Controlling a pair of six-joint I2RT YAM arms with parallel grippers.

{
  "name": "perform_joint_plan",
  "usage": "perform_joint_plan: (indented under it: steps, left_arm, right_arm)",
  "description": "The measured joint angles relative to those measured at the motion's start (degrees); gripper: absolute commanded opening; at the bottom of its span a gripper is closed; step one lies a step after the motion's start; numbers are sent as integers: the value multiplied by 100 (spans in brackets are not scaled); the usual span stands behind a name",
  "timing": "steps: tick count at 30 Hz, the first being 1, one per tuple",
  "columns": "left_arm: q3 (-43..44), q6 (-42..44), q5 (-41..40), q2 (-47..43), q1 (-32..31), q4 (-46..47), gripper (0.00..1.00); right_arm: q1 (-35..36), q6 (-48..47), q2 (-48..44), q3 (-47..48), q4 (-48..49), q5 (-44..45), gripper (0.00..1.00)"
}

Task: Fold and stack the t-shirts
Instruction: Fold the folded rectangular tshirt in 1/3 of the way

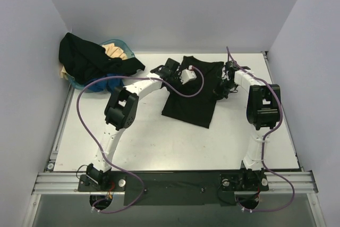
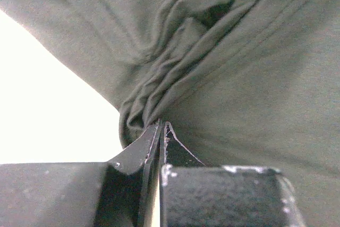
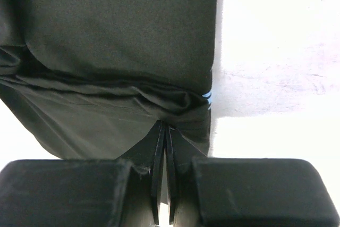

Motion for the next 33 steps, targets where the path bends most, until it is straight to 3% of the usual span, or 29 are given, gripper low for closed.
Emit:
perform_joint_plan:
  steps: [10,14,16,17,19,21,25,30,33]
  left_arm:
    - [146,-37,-308,37,111,463,9]
    - [1311,-127,-562,601,122,407,13]
    - [1902,-203,-570,857,151,243,17]
    - [1996,-214,-516,868,166,144,19]
    - [2013,-214,-284,769,197,-103,25]
    - [1657,-138,155,459,238,-295,36]
    - [328,483,1095,-616,251,-752,55]
    - [-1788,2262,1912,-2186,208,-1355,58]
    - [-2380,3071,1998,-2396,195,-1419,61]
  right_arm:
    - [-166,-9,114,271,-138,0,0]
    - [-271,-74,125,551,-256,35,0]
    - [-313,-144,125,693,-323,50,9]
    - [-313,-188,107,730,-345,70,24]
    - [-334,-238,-2,702,-407,140,42]
    - [-343,-299,-302,444,-448,212,52]
    - [-247,-284,-1283,-409,-529,286,59]
    - [63,-2,-2194,-1565,-382,181,59]
    - [199,269,-2218,-2221,-177,76,59]
